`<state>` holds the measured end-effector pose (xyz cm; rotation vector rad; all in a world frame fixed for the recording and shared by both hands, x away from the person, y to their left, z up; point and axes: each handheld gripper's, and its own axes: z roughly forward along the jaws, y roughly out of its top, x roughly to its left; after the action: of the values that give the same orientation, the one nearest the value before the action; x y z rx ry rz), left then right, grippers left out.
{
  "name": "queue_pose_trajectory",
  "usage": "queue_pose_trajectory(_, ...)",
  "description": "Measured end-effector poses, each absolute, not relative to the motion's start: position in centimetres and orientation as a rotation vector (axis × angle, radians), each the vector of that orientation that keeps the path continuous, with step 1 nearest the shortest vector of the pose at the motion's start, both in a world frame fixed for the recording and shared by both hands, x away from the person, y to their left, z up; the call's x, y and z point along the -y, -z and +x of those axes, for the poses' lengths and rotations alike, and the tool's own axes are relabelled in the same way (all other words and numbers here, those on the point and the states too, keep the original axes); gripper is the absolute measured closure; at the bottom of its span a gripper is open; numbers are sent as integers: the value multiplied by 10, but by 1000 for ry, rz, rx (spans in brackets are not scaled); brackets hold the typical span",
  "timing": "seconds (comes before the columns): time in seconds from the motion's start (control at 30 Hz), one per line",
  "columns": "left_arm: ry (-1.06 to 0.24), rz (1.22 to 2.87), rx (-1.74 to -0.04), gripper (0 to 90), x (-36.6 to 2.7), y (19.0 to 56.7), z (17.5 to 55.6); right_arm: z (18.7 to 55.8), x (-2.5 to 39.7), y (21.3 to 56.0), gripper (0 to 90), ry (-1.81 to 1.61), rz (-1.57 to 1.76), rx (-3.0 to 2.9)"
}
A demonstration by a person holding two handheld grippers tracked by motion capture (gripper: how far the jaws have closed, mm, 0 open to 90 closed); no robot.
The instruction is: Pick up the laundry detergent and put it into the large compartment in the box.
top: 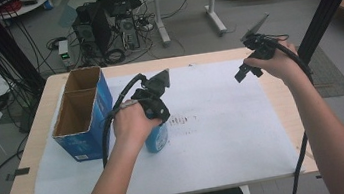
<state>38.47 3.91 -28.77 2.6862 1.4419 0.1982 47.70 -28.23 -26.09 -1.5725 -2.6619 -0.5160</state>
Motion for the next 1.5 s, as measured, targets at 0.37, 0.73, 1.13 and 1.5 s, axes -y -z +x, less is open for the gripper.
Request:
queue_pose_trajectory(0.37, -159, 2678, -1460, 378, -41, 286, 387, 477, 282, 261, 219, 517, -1577, 2658)
queue_pose_trajectory(0.73, -139, 2683, -1451, 381, -45, 280, 388, 477, 284, 260, 220, 518, -1576, 2657)
queue_pose_trajectory(1.13, -126, 2640, -1455, 382, -61, 227, 391, 477, 285, 257, 220, 526, -1579, 2657)
queue_pose_trajectory(1.5, -162, 2520, -1563, 383, -94, 164, 396, 478, 288, 253, 220, 531, -1585, 2654)
